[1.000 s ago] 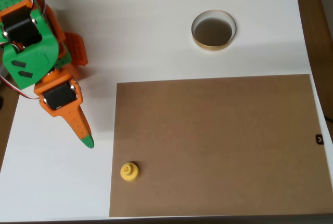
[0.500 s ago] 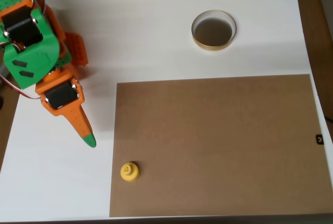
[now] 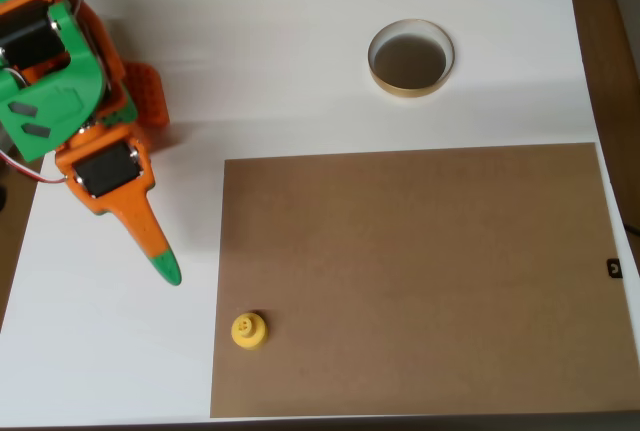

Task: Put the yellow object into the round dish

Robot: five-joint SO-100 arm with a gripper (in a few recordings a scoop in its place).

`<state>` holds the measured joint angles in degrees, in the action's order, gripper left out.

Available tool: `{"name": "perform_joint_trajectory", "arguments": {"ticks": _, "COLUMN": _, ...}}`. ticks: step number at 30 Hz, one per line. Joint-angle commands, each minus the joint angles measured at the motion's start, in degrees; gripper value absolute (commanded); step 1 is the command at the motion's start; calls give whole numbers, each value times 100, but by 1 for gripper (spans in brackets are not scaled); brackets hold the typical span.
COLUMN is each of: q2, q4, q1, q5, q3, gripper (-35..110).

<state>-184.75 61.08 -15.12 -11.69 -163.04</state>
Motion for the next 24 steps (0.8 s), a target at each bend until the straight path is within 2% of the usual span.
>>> {"name": "perform_joint_trajectory", "arguments": {"ticks": 1, "q2": 431, "q4": -62, "q1": 167, "q5": -79, "q3": 633, "gripper": 27}}
{"name": "perform_joint_trajectory", "arguments": {"ticks": 11, "q2": 2575, "q4": -334, "q1": 545, "q5": -97, "q3": 1556, "gripper": 28}}
{"name": "perform_joint_trajectory", "arguments": {"ticks": 24, "q2": 4605, "q4": -88, "q1": 694, "q5": -167, "q3": 2900, "gripper": 29}}
